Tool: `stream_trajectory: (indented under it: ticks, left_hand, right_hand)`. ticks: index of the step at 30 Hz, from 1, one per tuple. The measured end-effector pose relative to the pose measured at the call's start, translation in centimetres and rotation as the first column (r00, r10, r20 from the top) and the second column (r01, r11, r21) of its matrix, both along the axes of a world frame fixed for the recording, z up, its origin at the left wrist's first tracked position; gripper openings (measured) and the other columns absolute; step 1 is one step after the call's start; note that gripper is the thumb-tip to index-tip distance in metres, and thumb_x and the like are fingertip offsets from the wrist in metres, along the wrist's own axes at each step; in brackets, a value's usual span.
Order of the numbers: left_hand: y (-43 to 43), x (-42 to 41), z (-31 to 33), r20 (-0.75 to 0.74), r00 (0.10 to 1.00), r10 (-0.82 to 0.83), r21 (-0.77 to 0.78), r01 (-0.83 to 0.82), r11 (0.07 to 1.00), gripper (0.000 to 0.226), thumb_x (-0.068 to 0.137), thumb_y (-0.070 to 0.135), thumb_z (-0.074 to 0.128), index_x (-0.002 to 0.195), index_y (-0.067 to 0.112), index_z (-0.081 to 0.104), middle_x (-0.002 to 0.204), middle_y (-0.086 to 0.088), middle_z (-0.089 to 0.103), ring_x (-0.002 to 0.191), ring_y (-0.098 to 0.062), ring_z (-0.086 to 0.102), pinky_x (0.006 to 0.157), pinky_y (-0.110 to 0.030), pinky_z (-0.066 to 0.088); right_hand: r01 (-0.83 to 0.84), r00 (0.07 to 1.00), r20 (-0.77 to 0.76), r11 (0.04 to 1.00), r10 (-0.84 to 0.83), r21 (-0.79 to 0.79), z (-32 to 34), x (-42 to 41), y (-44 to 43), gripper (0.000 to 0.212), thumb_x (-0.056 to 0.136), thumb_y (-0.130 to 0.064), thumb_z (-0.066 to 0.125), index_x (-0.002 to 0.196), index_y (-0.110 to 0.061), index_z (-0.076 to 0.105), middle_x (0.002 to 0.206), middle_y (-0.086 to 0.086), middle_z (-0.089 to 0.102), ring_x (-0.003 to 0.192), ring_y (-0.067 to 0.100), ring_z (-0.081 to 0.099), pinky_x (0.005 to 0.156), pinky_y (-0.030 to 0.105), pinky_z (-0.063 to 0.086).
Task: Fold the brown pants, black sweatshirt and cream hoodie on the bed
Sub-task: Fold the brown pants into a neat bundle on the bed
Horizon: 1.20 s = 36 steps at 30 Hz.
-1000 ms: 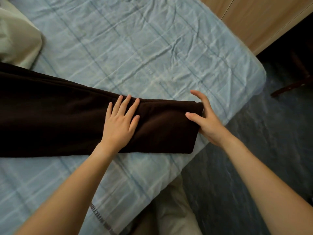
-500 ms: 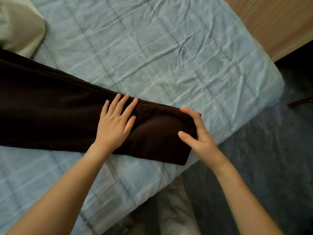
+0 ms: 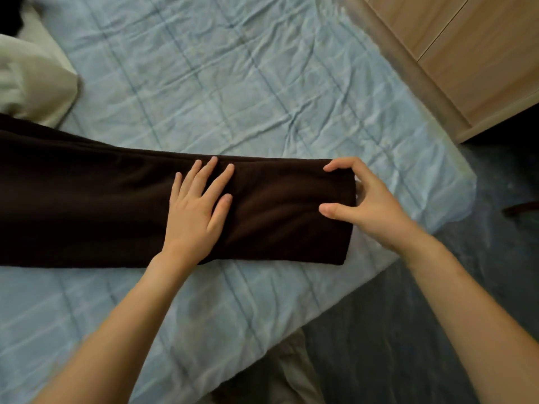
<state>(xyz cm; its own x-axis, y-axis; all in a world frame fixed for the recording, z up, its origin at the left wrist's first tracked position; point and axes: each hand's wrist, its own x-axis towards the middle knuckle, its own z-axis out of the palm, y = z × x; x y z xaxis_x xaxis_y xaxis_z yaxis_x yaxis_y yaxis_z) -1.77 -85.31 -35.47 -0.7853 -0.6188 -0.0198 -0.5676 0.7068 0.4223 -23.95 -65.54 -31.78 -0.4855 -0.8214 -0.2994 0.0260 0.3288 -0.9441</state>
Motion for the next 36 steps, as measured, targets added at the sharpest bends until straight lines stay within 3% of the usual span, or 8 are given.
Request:
stream_trajectory:
  ticks: [5,9,13,17,21,24,29,36]
  left_hand:
    - [3.0,-7.8,0.0,-0.045,0.994,-0.097,-0.009,0.097,0.995,0.054,0.099,0.044,0.029,0.151,0.030,0.035,0.159,-0.001,0.029,0.149,-0.024,0.019,0.120,-0.046,0.011]
    - [6.4,-13.4,-2.8,0.120,0.976,-0.180,-0.037,0.186,0.982,0.056,0.098,0.048,0.024,0.153,0.033,0.029,0.161,-0.006,0.023,0.150,-0.027,0.016,0.120,-0.047,0.009]
    - [7.4,-14.4,-4.9,0.234,0.962,-0.144,-0.096,0.171,0.981,0.058,0.097,0.050,0.025,0.152,0.032,0.030,0.161,-0.009,0.024,0.149,-0.028,0.019,0.120,-0.048,0.011]
    - [6.8,-14.3,-4.8,0.168,0.973,-0.160,-0.100,0.178,0.979,0.057,0.098,0.048,0.026,0.152,0.030,0.031,0.160,-0.008,0.027,0.149,-0.028,0.020,0.120,-0.048,0.010]
    - [5.8,-15.9,-4.7,0.151,0.968,-0.198,-0.142,0.220,0.965,0.058,0.100,0.047,0.027,0.153,0.025,0.030,0.161,-0.004,0.024,0.150,-0.026,0.018,0.121,-0.049,0.011]
    - [3.3,-15.0,-5.8,0.164,0.954,-0.253,-0.183,0.281,0.942,0.058,0.100,0.046,0.028,0.153,0.023,0.030,0.160,-0.001,0.027,0.149,-0.022,0.022,0.122,-0.044,0.012]
    - [-1.5,-7.8,-5.8,0.200,0.979,-0.032,-0.259,0.085,0.962,0.058,0.100,0.045,0.028,0.154,0.022,0.029,0.159,0.004,0.028,0.148,-0.017,0.022,0.121,-0.045,0.009]
    - [-2.5,-6.2,-3.0,0.155,0.987,0.052,-0.277,-0.007,0.961,0.057,0.100,0.043,0.031,0.154,0.023,0.028,0.161,-0.002,0.023,0.150,-0.024,0.018,0.122,-0.047,0.010]
  right_hand:
    - [0.020,0.992,-0.122,0.998,-0.012,0.062,3.5,-12.1,2.5,0.056,0.081,0.006,0.073,0.118,-0.032,0.056,0.113,-0.009,0.062,0.099,0.008,0.062,0.083,0.022,0.056]
    - [0.134,0.960,-0.272,0.956,-0.060,0.260,1.4,-18.1,5.7,0.055,0.085,0.006,0.068,0.125,-0.029,0.055,0.124,-0.006,0.057,0.110,0.010,0.058,0.088,0.016,0.049]
    - [0.247,0.917,-0.387,0.895,-0.093,0.370,-2.7,-16.9,6.1,0.056,0.089,-0.003,0.065,0.138,-0.026,0.052,0.134,0.000,0.050,0.128,0.024,0.049,0.105,0.031,0.040]
    - [0.443,0.550,-0.827,0.800,0.114,0.405,-3.7,-12.9,3.1,0.058,0.092,-0.040,0.048,0.149,-0.031,0.042,0.156,0.019,0.029,0.143,0.042,0.026,0.117,0.053,0.024]
    - [0.201,0.352,-0.883,0.897,0.310,0.395,-6.1,-7.5,-1.7,0.060,0.096,-0.046,0.038,0.153,-0.030,0.036,0.162,0.012,0.028,0.151,0.033,0.018,0.121,0.053,0.011]
    - [0.092,0.429,-0.806,0.868,0.409,0.489,-8.2,-9.8,0.3,0.060,0.098,-0.048,0.034,0.156,-0.032,0.030,0.163,-0.002,0.027,0.152,0.023,0.020,0.122,0.046,0.014]
    - [0.176,0.464,-0.794,0.837,0.394,0.518,-8.0,-11.2,1.6,0.061,0.099,-0.047,0.028,0.157,-0.028,0.026,0.163,-0.003,0.026,0.152,0.019,0.019,0.123,0.044,0.013]
    - [0.056,0.523,-0.824,0.956,0.217,0.288,-4.8,1.9,-9.4,0.059,0.097,-0.035,0.036,0.154,-0.018,0.036,0.161,0.002,0.031,0.151,0.025,0.022,0.123,0.048,0.014]
